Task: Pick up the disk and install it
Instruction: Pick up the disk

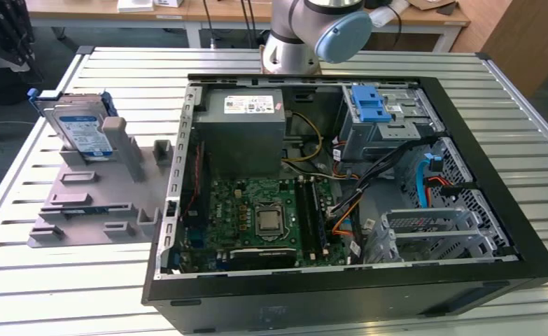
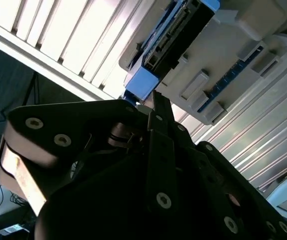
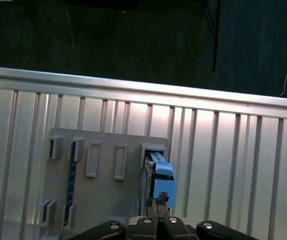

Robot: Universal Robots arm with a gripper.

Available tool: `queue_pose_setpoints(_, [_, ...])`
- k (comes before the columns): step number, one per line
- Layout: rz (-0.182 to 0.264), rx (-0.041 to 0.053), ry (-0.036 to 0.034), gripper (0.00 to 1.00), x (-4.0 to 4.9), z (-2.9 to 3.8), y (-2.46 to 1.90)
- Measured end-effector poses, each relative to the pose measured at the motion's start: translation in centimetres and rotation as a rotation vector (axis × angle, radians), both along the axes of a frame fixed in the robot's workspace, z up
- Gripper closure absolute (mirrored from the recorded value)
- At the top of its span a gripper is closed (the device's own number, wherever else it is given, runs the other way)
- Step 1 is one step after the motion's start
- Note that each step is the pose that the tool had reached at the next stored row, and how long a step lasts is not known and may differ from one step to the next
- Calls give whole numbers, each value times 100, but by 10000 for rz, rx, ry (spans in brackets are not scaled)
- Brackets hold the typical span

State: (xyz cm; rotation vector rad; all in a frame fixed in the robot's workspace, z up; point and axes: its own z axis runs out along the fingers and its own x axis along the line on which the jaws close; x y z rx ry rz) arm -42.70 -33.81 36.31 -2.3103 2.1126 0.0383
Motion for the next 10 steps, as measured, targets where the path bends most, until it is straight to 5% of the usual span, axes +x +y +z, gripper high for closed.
queue_pose_setpoints(10, [-1581,-2,-3,89,1,-24,5])
